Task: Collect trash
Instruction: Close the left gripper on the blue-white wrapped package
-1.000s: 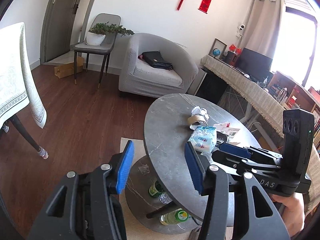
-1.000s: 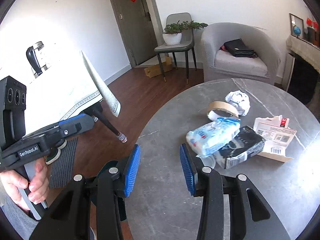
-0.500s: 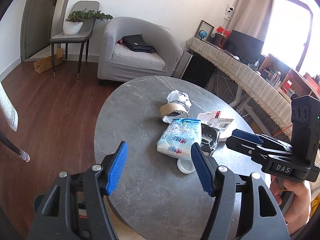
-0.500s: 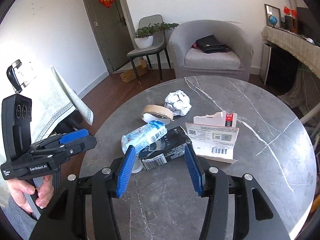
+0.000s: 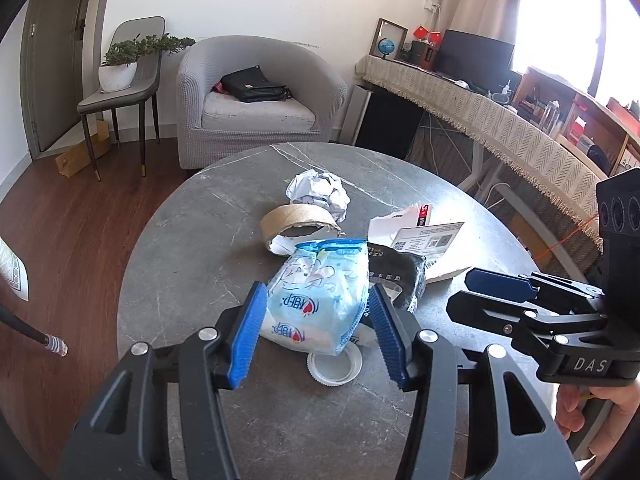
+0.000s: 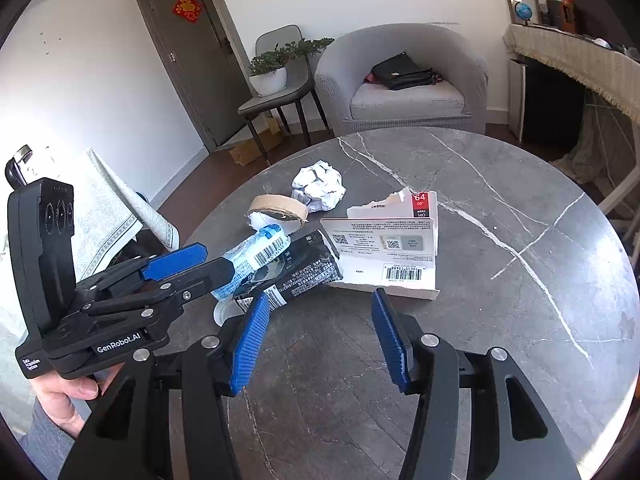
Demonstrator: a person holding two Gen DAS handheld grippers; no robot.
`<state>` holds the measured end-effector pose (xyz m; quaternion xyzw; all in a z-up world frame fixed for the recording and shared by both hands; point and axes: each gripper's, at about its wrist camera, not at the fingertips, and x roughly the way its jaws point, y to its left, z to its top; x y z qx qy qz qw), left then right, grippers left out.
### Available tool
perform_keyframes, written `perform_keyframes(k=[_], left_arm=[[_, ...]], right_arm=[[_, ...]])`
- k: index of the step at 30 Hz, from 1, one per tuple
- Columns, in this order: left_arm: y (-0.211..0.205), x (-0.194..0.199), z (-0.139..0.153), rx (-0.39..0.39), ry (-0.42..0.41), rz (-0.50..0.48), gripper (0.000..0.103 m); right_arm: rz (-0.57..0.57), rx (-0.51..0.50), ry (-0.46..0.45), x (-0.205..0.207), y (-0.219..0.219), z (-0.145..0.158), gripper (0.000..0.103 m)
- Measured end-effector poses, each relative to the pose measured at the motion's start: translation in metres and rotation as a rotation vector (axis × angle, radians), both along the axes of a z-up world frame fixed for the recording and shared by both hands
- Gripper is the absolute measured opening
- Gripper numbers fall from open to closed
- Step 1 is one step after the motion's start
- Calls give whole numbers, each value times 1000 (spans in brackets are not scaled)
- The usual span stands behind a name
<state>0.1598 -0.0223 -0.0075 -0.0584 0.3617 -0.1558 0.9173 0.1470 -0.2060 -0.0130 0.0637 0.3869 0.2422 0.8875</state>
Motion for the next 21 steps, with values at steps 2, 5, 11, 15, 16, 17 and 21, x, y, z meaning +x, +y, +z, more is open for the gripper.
perform_keyframes(k=[2,5,11,15,16,17,21], left_arm=[[-1,4,-4,-6,17,8,47],[-1,9,-8,-3,37,21,38],[9,6,-6,-54,38,32,9],[13,1,0,-71,23,30,1],[14,-1,2,-77,20,27,1],[14,-3,3,-77,16,27,1],[16,-9,9,-75,-1,18,1]], right_arm=[[6,13,3,0,-1,-1,55],[20,28,16,-1,-1,-4,57],[41,122,53,-1,1,-7,57],[38,159,87,2,5,-11,57],[38,171,94,3,7,-13,57],[40,183,102,4,8,-14,57],[44,202,127,7,15,-18,57]])
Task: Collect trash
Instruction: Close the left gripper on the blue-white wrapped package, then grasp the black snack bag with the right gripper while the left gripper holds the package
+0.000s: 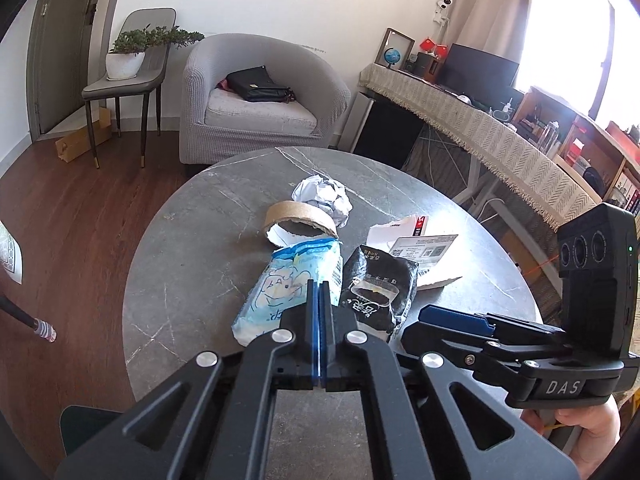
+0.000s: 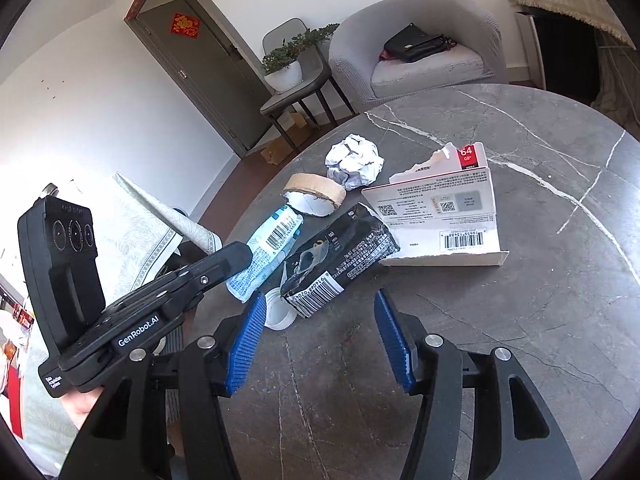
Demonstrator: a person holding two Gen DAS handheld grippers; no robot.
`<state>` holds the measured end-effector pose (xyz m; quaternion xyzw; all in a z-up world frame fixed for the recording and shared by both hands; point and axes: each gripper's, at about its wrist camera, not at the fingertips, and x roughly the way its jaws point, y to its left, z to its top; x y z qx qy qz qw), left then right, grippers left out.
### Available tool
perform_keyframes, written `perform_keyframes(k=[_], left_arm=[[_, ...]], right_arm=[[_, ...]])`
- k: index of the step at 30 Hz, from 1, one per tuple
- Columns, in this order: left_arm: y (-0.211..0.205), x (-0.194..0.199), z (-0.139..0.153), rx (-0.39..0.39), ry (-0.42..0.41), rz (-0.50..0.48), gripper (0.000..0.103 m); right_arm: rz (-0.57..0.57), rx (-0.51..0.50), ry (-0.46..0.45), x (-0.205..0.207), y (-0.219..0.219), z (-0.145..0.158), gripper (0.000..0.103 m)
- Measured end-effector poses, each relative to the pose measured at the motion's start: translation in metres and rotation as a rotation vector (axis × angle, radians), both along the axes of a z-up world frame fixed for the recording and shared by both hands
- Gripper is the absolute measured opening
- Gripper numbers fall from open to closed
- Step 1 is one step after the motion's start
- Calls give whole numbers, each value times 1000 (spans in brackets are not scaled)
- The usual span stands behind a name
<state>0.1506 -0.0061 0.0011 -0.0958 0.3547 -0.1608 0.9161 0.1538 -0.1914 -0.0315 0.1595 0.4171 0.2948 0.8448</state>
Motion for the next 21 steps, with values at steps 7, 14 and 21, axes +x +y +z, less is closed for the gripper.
perform_keyframes(k=[7,14,21], left_arm=[[12,-6,7,-32,-6,1,1],[25,-14,10,-10,-10,10,1],[40,-24,13,2,-15,15,1]], right_arm=[[-27,61,36,8,4,-6,57],[-54,28,44,16,14,-7,57],[-88,-86,2,18,28,-1,29]])
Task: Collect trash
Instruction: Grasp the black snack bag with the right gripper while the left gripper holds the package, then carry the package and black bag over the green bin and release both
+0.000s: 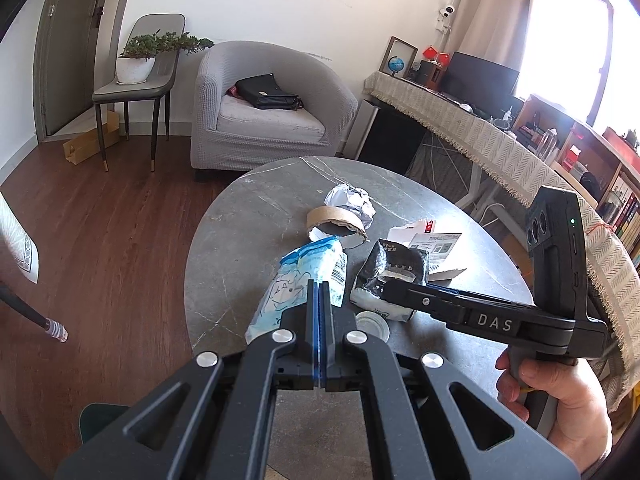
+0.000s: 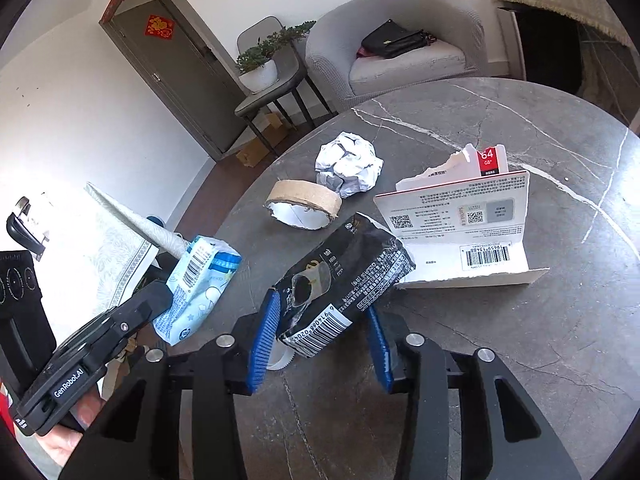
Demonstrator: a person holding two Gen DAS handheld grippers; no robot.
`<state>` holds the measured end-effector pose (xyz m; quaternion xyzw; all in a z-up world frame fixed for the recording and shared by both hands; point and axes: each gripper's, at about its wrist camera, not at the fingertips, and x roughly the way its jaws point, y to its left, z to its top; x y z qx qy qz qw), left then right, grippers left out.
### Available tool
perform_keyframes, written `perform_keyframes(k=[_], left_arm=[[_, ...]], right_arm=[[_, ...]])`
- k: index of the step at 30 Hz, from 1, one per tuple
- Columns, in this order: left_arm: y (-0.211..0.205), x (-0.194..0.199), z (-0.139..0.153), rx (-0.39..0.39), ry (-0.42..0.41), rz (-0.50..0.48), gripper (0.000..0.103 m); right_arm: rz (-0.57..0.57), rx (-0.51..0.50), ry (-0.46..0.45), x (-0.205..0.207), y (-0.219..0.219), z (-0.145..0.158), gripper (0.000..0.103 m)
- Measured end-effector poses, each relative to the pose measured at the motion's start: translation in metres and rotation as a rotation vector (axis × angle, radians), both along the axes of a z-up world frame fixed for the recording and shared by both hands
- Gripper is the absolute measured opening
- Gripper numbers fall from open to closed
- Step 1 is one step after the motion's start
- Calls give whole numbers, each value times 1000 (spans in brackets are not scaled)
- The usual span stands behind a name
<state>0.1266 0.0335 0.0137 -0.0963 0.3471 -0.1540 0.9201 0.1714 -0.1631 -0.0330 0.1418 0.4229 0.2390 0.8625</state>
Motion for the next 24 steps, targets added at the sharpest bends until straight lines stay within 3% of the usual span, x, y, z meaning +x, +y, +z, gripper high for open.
perform_keyframes(k=[3,7,13,19,24], left_arm=[[6,-3,1,3,-2,4,1],[15,-7,3,1,-5,15,1],[34,-14,5,-25,2,52,1],[61,-27,5,-13,9,101,1],[88,-37,-3,10,40,147,1]], right_arm=[[-2,-34,-31,-4,5,4,18],[5,-109,-90,-11,16,13,12],[26,-193,-185,-24,28,35,10],[83,-166,-256,-33,40,50,10],[140,-146,-262,-36,58,48,10]])
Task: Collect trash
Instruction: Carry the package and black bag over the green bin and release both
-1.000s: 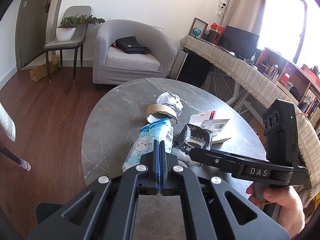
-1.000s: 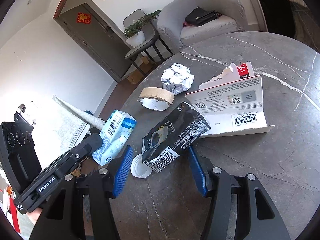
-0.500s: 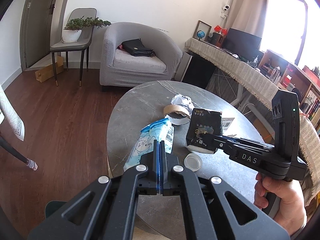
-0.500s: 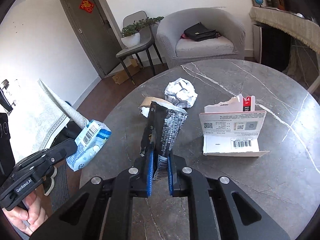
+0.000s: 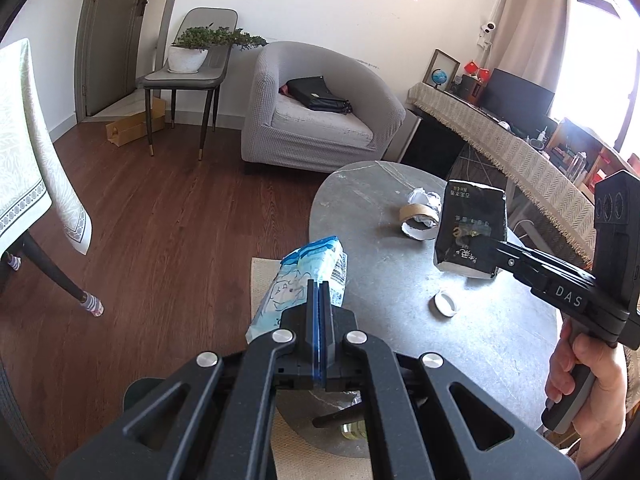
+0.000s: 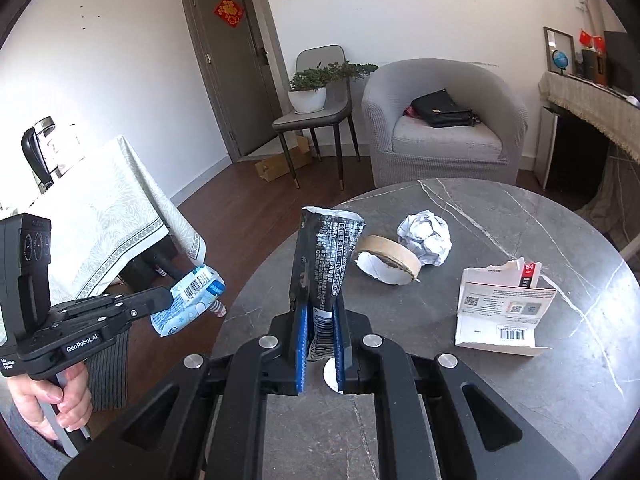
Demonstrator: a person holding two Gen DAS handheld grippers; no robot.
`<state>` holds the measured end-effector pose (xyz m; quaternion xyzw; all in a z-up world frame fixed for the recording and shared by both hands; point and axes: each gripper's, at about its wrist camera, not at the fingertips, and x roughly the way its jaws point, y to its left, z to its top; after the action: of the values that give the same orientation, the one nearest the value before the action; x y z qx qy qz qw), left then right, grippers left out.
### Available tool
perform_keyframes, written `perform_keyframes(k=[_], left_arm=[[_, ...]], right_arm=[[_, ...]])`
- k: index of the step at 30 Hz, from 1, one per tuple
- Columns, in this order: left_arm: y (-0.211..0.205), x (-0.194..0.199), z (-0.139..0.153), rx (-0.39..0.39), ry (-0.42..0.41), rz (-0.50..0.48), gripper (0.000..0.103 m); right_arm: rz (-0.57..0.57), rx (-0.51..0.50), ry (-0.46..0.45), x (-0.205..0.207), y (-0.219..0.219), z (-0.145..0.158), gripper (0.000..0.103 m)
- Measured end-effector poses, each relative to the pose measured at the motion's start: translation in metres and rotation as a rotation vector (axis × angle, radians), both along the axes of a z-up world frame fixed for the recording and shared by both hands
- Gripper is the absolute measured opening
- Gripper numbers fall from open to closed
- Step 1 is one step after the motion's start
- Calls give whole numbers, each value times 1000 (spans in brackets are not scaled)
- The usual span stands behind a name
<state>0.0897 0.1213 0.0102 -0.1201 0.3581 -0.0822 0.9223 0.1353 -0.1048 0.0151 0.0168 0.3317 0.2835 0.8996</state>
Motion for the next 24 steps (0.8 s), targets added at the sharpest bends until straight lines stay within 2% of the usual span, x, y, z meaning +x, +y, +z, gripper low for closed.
perform_keyframes(k=[11,24], left_arm=[[50,-20,-44,51,154,73,1],[83,-43,-80,94,265,106,1]], right_arm=[[147,6,12,-11,66,-3,10],[313,-65,46,-36,143,-23,10]])
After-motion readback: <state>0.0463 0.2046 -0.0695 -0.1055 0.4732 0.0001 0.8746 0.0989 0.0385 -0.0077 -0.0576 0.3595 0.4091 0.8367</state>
